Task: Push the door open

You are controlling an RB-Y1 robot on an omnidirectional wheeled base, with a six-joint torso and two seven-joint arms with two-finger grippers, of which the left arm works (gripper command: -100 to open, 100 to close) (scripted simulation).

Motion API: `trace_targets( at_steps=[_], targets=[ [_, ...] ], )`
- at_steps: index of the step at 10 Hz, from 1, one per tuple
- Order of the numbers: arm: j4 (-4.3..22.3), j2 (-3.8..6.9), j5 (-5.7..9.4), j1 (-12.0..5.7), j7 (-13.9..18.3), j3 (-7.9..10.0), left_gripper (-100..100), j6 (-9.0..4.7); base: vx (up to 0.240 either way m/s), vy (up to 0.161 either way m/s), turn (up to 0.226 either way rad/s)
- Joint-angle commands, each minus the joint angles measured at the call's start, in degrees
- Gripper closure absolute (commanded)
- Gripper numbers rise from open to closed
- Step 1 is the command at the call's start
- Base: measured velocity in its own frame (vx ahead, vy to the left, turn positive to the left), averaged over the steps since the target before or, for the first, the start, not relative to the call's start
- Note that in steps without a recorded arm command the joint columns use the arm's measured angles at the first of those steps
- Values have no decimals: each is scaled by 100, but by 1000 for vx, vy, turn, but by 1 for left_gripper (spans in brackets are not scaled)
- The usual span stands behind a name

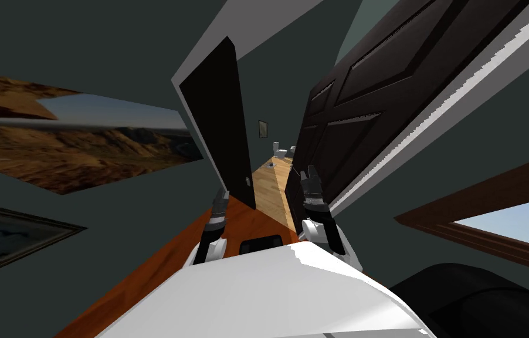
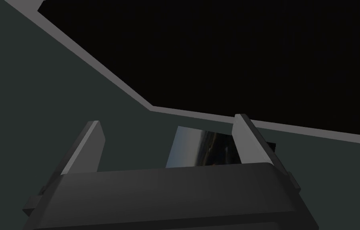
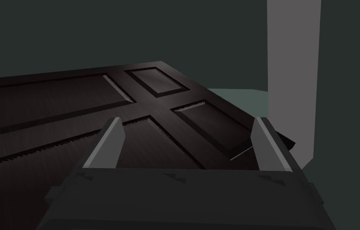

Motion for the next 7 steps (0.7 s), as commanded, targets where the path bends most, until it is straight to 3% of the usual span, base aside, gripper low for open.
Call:
trace_targets(
  at_steps=[1,7],
  targets=[
    [286,18,2,-73,32,-68,-100,-59,67,93,-109],
    [1377,77,20,-403,167,-311,-100,-208,85,95,-106]
  ],
)
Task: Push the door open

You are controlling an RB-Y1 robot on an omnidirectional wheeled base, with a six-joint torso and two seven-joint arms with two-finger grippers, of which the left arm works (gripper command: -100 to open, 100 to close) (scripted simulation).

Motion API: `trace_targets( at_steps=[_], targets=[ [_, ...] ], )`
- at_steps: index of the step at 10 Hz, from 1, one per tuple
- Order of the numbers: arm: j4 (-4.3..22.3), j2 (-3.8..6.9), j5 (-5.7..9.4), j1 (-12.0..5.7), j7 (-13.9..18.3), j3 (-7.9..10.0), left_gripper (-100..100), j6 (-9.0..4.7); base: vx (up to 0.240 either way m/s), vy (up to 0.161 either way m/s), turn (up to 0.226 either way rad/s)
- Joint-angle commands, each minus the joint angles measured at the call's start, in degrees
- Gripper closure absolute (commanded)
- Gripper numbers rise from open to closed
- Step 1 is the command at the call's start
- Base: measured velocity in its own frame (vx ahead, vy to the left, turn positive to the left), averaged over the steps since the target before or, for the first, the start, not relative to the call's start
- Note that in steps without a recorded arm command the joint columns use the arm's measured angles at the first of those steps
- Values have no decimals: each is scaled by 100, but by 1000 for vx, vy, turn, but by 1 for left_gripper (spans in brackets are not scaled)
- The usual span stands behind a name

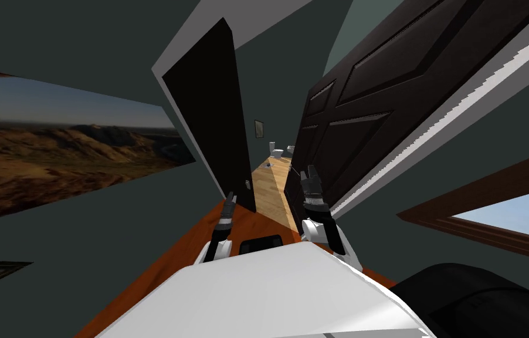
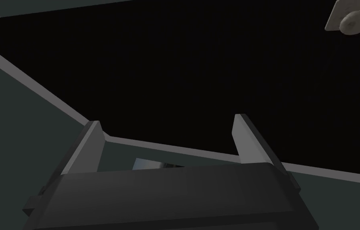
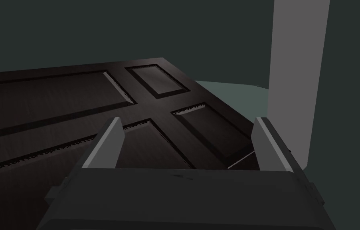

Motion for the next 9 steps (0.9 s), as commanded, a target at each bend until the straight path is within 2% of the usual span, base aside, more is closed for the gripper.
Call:
trace_targets(
  at_steps=[1,2,3,9],
  targets=[
    [286,7,-1,-67,36,-80,-100,-50,78,98,-101],
    [467,12,3,-123,59,-121,-100,-75,73,100,-104],
    [500,12,3,-123,59,-121,-100,-75,57,73,-34],
    [1561,29,20,-451,194,-362,-100,-223,69,92,-102]
  ],
)
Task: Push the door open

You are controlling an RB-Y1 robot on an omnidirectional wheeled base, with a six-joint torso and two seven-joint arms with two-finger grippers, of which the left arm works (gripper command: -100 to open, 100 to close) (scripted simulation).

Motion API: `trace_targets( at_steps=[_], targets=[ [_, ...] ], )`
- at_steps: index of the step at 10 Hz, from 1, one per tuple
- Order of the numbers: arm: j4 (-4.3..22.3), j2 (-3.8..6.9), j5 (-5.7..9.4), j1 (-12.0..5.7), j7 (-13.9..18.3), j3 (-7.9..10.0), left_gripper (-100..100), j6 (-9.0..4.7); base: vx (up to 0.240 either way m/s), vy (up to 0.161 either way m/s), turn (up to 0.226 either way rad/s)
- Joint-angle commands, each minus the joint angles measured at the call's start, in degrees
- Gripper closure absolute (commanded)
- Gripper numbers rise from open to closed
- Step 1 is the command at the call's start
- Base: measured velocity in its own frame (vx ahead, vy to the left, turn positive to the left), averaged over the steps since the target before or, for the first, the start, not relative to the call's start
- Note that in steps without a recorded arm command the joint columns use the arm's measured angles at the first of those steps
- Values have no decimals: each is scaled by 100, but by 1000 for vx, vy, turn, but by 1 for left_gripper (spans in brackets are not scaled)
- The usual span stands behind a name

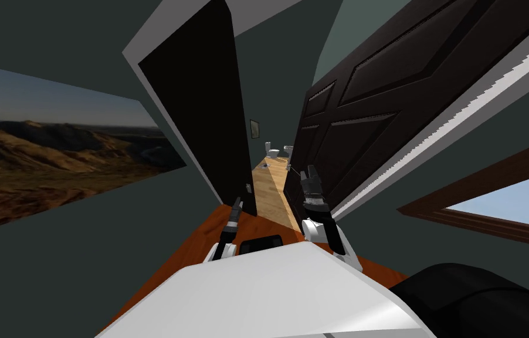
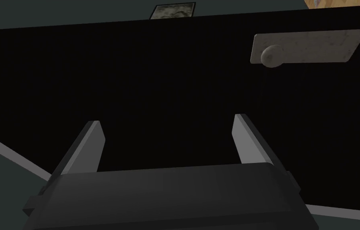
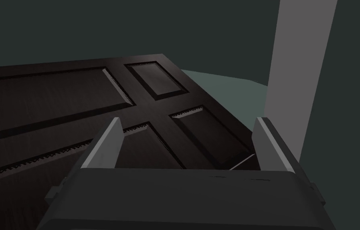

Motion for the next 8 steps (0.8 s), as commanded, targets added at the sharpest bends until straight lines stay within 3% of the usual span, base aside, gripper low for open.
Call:
trace_targets(
  at_steps=[1,5,6,8],
  targets=[
    [165,-10,-1,-35,5,-28,-100,-34,63,76,-31],
    [834,-16,10,-234,87,-174,-100,-123,57,86,-86],
    [834,-16,10,-234,87,-174,-100,-123,48,83,-31],
    [1145,-22,15,-326,125,-242,-100,-165,53,67,-78]
  ],
)
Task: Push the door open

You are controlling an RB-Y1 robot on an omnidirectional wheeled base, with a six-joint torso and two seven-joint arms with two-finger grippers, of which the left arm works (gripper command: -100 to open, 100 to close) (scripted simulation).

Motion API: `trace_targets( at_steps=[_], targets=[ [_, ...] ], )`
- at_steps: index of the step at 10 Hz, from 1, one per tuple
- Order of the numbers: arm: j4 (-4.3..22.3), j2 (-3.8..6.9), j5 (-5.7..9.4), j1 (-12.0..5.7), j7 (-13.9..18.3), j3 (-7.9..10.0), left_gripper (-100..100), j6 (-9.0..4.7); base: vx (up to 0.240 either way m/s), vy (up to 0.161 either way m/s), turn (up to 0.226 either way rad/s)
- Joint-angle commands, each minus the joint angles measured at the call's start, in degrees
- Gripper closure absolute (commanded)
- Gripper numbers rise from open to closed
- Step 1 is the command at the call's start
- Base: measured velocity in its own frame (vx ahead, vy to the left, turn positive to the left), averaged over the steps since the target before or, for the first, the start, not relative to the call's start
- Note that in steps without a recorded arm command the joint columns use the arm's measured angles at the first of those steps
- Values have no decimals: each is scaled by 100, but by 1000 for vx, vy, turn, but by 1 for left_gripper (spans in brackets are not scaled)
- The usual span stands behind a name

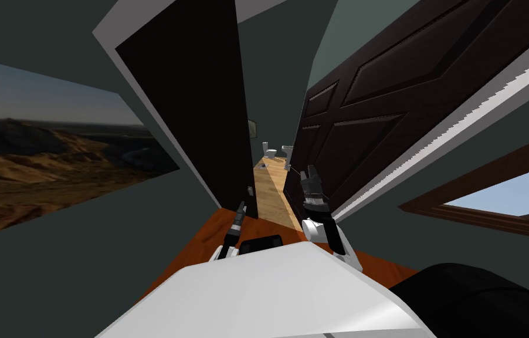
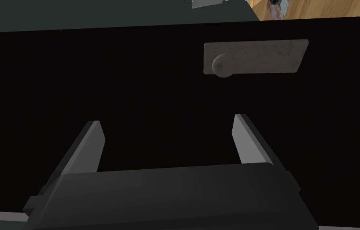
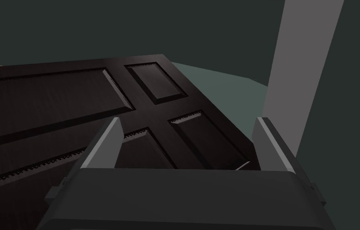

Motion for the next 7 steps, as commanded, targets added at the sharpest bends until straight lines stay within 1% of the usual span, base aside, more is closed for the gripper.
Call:
trace_targets(
  at_steps=[1,4,7],
  targets=[
    [194,4,5,-68,39,-50,-100,-3,67,78,-82],
    [580,-11,12,-183,86,-134,-100,-55,69,100,-72],
    [891,-27,17,-276,124,-202,-100,-97,61,88,-67]
  ],
)
